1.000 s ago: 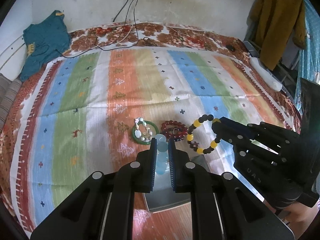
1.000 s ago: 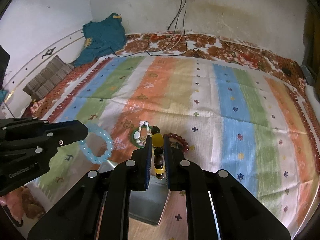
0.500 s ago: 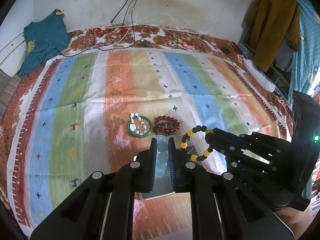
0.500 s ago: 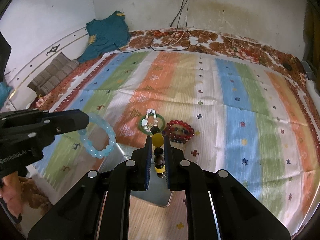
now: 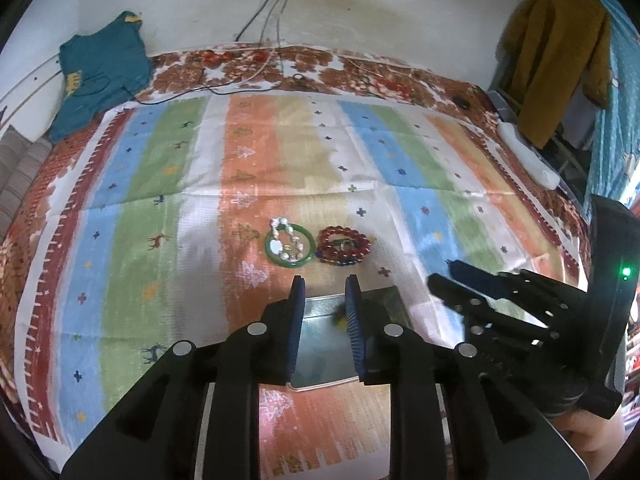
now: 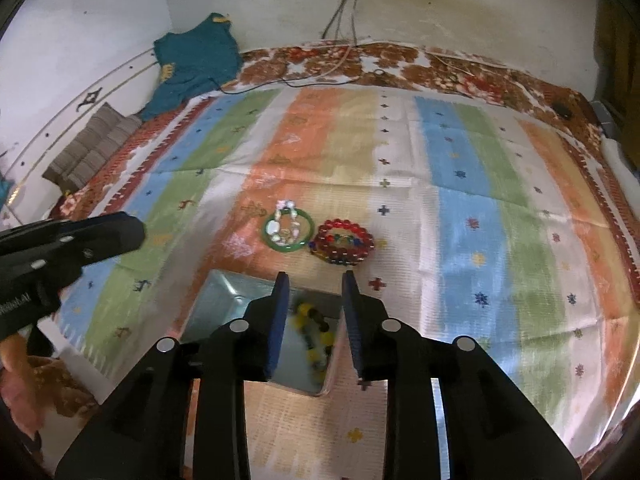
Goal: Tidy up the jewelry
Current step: 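Open both tools to drop the bracelets into the tin, then move both tools back to the remaining bracelets beside the green bangle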
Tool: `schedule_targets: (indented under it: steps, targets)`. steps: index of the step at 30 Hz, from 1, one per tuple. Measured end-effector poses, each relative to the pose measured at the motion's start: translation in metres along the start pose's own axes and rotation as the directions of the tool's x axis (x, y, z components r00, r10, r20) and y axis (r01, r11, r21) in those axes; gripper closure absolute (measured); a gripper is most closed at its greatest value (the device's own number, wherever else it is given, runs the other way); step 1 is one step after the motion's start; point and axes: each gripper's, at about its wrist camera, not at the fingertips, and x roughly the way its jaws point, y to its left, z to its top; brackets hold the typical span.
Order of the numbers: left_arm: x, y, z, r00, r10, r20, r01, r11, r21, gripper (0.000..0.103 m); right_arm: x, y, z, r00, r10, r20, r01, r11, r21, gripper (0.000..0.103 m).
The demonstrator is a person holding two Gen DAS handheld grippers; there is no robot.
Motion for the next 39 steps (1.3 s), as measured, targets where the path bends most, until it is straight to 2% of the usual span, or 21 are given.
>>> schedule_targets:
  steps: [4, 5, 14, 18, 24, 26, 28, 32, 39]
  targets:
    - [0.002, 0.007, 0.002, 1.0, 0.011, -0.007, -0.011, 1.0, -0.017, 0.072, 0.003, -0.01, 0.003, 1.0, -0.007, -0.016, 0.008, 0.999, 0.033, 0.073]
    - [0.003, 0.008, 0.002, 1.0, 0.017, -0.009, -0.017, 1.0, -0.019, 0.07, 0.004, -0.011, 0.003, 1.0, -0.01, -0.018, 0.01, 0.999, 0.035, 0.069]
    - [0.013, 0.016, 0.004, 0.999, 0.043, -0.027, -0.044, 0.998, -0.033, 0.061, 0.012, -0.019, 0.007, 0.999, -0.026, -0.039, 0.029, 0.997, 0.065, 0.055]
    - [0.018, 0.017, 0.006, 0.998, 0.053, -0.031, -0.054, 0.998, -0.029, 0.057, 0.017, -0.02, 0.008, 0.998, -0.013, -0.059, 0.017, 0.997, 0.069, 0.052]
    - [0.028, 0.02, 0.013, 0.999, 0.034, -0.041, -0.035, 0.999, -0.034, 0.045, 0.022, -0.019, 0.01, 0.997, -0.004, -0.075, 0.009, 0.998, 0.06, 0.044]
    - [0.034, 0.021, 0.016, 0.998, 0.05, -0.046, -0.052, 0.998, -0.032, 0.04, 0.025, -0.021, 0.012, 0.997, -0.012, -0.081, 0.017, 0.998, 0.059, 0.041]
    - [0.04, 0.022, 0.018, 0.996, 0.072, -0.053, -0.073, 0.997, -0.023, 0.038, 0.029, -0.024, 0.015, 0.996, -0.018, -0.089, 0.024, 0.998, 0.062, 0.04]
    - [0.052, 0.025, 0.022, 0.992, 0.103, -0.074, -0.104, 0.995, -0.008, 0.038, 0.037, -0.03, 0.02, 0.995, -0.031, -0.099, 0.038, 0.997, 0.073, 0.029]
    - [0.061, 0.031, 0.029, 0.988, 0.136, -0.075, -0.136, 0.991, 0.009, 0.033, 0.05, -0.034, 0.026, 0.991, -0.04, -0.127, 0.049, 0.996, 0.076, 0.024]
